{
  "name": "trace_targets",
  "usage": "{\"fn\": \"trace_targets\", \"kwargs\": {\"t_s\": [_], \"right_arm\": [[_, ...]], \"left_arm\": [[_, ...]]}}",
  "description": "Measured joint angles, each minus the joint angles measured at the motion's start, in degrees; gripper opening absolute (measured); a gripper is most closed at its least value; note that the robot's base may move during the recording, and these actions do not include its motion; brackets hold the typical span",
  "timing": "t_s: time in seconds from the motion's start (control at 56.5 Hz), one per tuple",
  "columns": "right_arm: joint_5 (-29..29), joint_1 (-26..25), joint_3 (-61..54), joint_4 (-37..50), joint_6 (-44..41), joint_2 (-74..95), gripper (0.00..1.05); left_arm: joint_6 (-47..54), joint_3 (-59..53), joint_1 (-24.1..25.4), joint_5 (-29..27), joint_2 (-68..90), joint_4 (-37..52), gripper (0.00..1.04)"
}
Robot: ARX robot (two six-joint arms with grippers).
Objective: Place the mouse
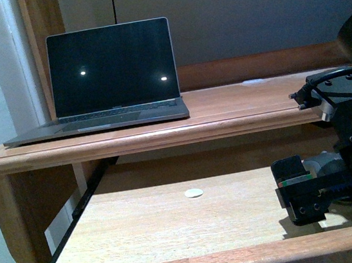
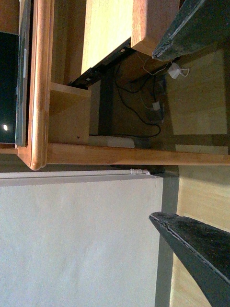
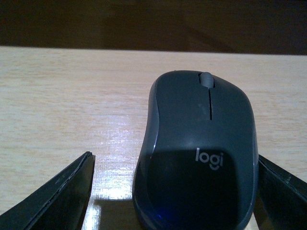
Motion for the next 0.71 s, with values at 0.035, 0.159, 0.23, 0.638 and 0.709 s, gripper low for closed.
{"fn": "trace_targets", "kwargs": {"t_s": [0.035, 0.159, 0.23, 0.638, 0.709], "right_arm": [[0.0, 0.0, 0.3, -0.1, 0.4, 0.3, 0.97], [0.3, -0.2, 1.7, -0.5, 2.3, 1.8, 0.97], [0.6, -0.3, 2.4, -0.5, 2.6, 2.6, 0.97], [0.0, -2.2, 3.2, -0.3, 3.9, 2.9, 0.6], [-0.7, -2.9, 2.2, -0.3, 3.8, 1.5, 0.55]], "left_arm": [[0.0, 0.0, 0.0, 0.0, 0.0, 0.0, 0.97], [0.0, 0.0, 0.0, 0.0, 0.0, 0.0, 0.97], [0.0, 0.0, 0.0, 0.0, 0.0, 0.0, 0.97], [0.0, 0.0, 0.0, 0.0, 0.0, 0.0, 0.97], [0.0, 0.0, 0.0, 0.0, 0.0, 0.0, 0.97]]}}
